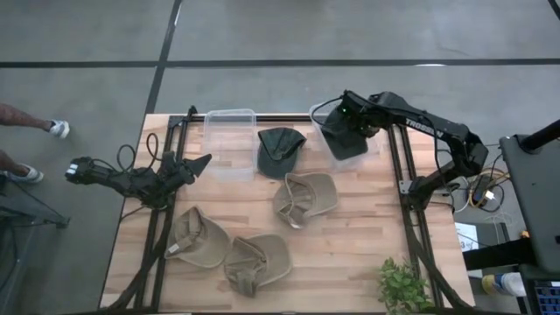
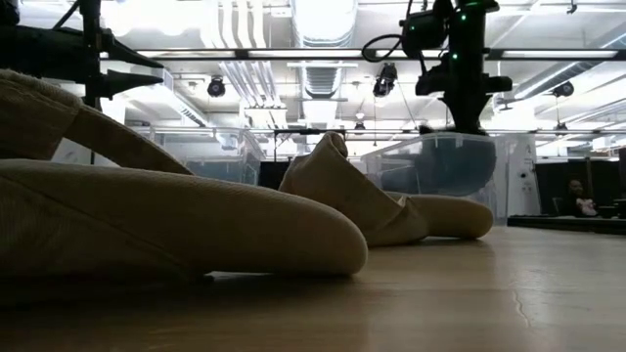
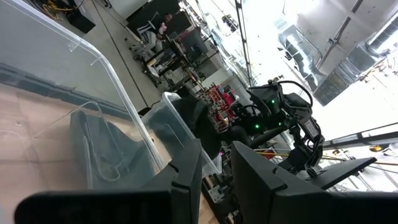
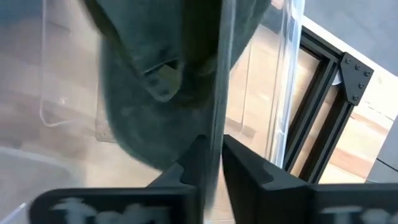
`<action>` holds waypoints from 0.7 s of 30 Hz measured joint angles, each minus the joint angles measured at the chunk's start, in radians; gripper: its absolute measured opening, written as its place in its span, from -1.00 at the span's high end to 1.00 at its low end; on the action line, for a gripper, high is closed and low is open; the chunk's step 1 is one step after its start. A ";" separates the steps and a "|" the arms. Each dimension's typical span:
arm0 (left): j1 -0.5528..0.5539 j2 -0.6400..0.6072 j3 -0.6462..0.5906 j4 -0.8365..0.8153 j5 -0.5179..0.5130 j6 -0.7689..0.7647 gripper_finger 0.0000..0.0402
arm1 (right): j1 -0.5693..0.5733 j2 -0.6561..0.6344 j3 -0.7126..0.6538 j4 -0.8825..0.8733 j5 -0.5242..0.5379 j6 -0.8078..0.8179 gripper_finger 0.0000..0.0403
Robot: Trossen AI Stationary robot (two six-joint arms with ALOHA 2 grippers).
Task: Pick & Place hat
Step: Put the bottom black cap into the right transparent bin, then put the black cap into the right transparent bin
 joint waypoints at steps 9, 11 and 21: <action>0.000 0.000 0.000 0.000 -0.001 0.000 0.60 | 0.000 -0.023 0.003 -0.008 0.001 -0.022 0.09; 0.000 0.000 0.000 0.000 -0.002 0.000 0.60 | 0.005 -0.041 0.018 -0.006 0.000 -0.023 0.01; 0.000 0.000 0.000 0.000 -0.001 0.002 0.60 | 0.114 -0.128 0.143 0.070 -0.042 -0.019 -0.09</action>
